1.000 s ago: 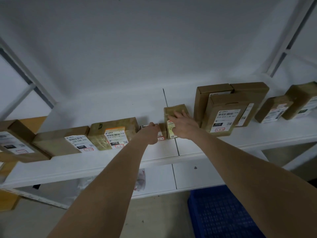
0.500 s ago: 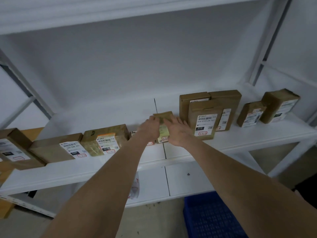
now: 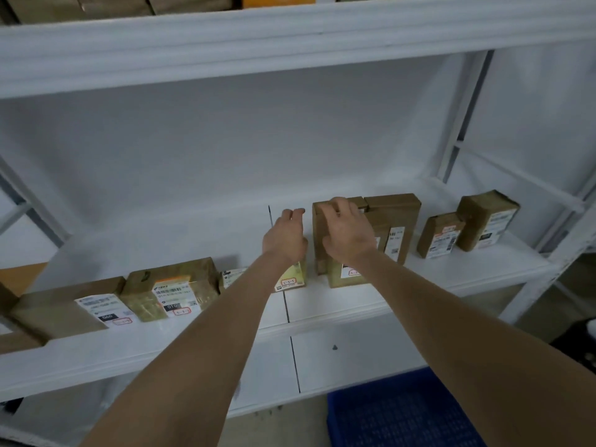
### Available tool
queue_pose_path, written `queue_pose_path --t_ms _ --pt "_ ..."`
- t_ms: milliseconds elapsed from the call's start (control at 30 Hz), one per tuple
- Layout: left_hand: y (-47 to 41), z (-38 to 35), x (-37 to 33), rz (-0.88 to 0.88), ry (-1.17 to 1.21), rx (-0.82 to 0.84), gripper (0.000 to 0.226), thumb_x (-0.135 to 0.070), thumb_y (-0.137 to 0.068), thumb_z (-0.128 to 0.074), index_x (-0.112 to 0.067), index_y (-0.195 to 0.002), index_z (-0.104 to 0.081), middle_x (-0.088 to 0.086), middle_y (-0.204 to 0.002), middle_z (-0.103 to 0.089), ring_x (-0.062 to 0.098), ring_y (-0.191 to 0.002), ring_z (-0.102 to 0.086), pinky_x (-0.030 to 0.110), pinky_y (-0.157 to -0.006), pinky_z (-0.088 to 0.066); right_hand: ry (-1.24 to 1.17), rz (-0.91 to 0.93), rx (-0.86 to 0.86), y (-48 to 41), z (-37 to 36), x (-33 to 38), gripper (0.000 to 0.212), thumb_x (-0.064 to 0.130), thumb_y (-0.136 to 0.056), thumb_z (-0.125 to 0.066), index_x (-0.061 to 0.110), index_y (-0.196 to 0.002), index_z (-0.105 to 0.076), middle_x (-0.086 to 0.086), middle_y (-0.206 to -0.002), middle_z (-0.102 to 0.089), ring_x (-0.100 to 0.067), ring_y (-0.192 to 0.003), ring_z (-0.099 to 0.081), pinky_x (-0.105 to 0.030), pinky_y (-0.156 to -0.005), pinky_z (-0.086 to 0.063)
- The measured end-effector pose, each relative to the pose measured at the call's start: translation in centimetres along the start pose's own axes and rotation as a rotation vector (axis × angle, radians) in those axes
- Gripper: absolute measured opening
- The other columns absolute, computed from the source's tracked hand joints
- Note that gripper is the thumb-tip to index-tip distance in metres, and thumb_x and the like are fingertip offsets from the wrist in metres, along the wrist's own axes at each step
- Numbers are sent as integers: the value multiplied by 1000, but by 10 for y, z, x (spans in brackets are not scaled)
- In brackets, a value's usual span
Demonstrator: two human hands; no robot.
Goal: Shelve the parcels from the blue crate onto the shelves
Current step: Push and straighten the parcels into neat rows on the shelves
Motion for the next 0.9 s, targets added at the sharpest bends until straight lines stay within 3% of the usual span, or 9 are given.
queue_pose_path --t_ms 167,267,400,533,767,900 --pt "-6 4 -32 -38 -66 -80 56 -5 -88 -51 -14 -142 -36 6 -142 -36 24 -125 -43 39 -88 -51 60 -52 114 -6 3 -41 75 32 -92 -57 20 -152 -14 -9 -157 -15 -30 -146 -10 -42 -116 -18" --pt "-9 -7 -56 -47 -122 -45 59 -4 -85 -55 -14 -140 -36 6 -140 -39 24 -125 -41 37 -90 -47 124 -22 171 0 2 -63 75 32 -90 -60 19 -151 -19 -6 -154 -28 -29 -141 -20 -40 -112 -25" --pt "-16 -30 -84 75 -117 74 59 -6 -87 -57 -13 -141 -34 10 -142 -39 29 -121 -50 43 -98 -47 149 111 171 11 4 -85 64 35 -90 -61 20 -145 -33 -1 -147 -35 -26 -131 -32 -38 -106 -32" --pt "-16 -37 -107 178 -81 24 48 -8 -85 -59 -14 -131 -45 11 -134 -41 33 -112 -56 44 -94 -49 102 141 151 16 7 -104 62 32 -89 -63 21 -144 -35 -8 -138 -36 -26 -128 -34 -39 -103 -34" --pt "-17 -44 -146 137 -7 12 48 -5 -90 -52 -15 -136 -47 12 -128 -48 29 -116 -51 37 -99 -43 144 135 193 14 23 -148 52 24 -89 -64 22 -137 -45 -7 -132 -41 -27 -125 -40 -41 -102 -36" --pt "-25 -47 -178 13 51 49 48 -5 -86 -53 -17 -132 -52 12 -125 -52 28 -115 -51 36 -95 -43 195 66 235 18 33 -186 51 26 -90 -63 22 -137 -43 -8 -134 -39 -26 -124 -40 -41 -99 -38"
Point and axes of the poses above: each hand's wrist, its own y-axis away from the middle knuckle, its own z-axis out of the back of the hand, x = y × z, the point moved 3 cm from there along -y, towards the middle knuckle
